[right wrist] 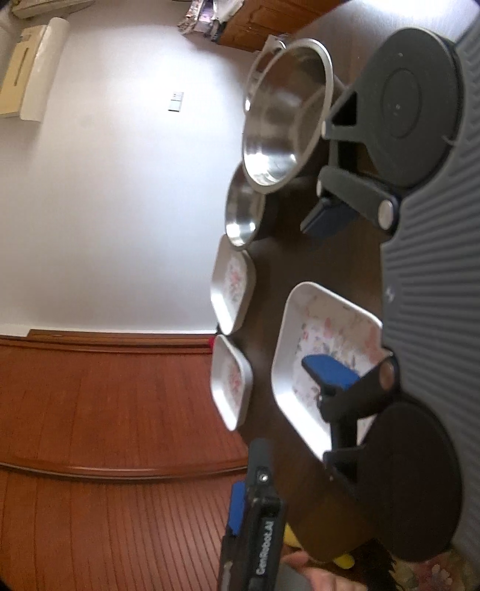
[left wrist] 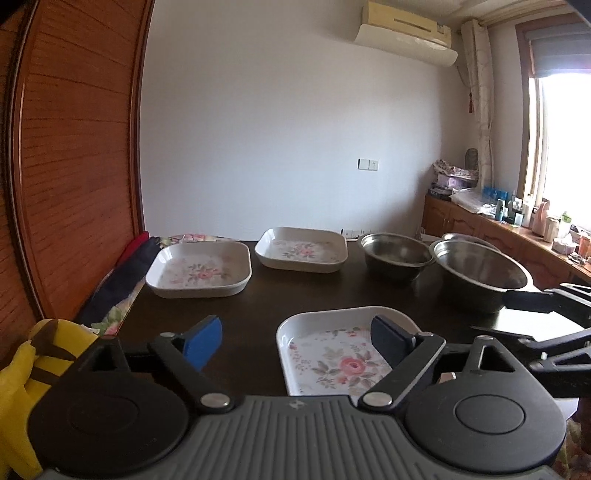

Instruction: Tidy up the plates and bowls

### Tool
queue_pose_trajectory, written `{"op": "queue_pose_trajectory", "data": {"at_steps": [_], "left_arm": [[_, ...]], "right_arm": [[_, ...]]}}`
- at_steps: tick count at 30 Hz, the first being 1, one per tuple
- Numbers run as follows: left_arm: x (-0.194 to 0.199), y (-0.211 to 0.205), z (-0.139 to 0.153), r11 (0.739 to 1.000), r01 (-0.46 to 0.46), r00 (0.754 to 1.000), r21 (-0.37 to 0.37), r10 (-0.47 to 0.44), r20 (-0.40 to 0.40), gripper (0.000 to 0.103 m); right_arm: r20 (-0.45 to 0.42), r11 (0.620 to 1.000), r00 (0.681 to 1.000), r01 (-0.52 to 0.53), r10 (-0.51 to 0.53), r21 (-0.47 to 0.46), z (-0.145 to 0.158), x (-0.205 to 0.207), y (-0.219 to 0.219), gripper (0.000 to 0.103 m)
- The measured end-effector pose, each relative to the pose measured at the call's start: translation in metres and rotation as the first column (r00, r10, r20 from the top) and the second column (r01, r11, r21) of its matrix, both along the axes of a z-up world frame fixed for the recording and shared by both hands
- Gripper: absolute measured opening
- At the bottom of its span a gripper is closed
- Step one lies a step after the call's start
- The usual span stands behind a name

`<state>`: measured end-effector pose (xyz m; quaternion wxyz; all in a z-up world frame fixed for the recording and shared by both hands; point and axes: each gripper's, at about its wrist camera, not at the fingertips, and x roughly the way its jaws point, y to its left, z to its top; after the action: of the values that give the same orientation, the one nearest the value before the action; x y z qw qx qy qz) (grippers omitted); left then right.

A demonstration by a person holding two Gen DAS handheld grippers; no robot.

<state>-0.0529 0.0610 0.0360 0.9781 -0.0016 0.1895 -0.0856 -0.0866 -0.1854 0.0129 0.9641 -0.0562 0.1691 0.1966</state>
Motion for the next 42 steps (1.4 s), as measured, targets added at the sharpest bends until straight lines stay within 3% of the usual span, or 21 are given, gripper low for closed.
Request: {"op": "queue_pose_trajectory", "data": {"at_steps": [4,9,23,34,39,42], "left_arm": [[-0.007,-0.004,0.006,1.0,-0.002,1.0,0.004,0.001,0.026,0.098],[-0.009,-0.008,0.009,1.0,0.006,0.999,0.011,-0.006,0.04,0.099],[0.002,-0.004,0.007,1.0,0.003,1.0,0.015,-0.003,0.03,0.099],[0.035,0.022,0.014,0.999,-0.005,1.0,0.041,0.004,0.005,0.099],[0.068,0.045,0.015,0.999,-0.029,0.999,0.043,0.03,-0.034,0.094],[0.088,0.059,0.014,0.998,-0.031,0.997,0.048,0.034,-0.062,0.087]], "right_arm": [[0.052,1.0,0.999,-0.008,0.007,0.012,0.009,-0.014,-0.003,0.103],[0.099,1.0,0.995,0.006,-0.007,0.011,0.013,-0.022,-0.007,0.103],[0.082,0.998,0.997,0.003,-0.008,0.056,0.017,-0.007,-0.016,0.103],[0.055,0.989,0.99,-0.135,0.132,0.061,0.034,0.031,0.004,0.103],[0.018,0.973,0.975,-0.223,0.222,0.054,0.05,0.059,0.026,0.103],[-0.007,0.963,0.963,-0.269,0.269,0.03,0.057,0.078,0.043,0.093]]}}
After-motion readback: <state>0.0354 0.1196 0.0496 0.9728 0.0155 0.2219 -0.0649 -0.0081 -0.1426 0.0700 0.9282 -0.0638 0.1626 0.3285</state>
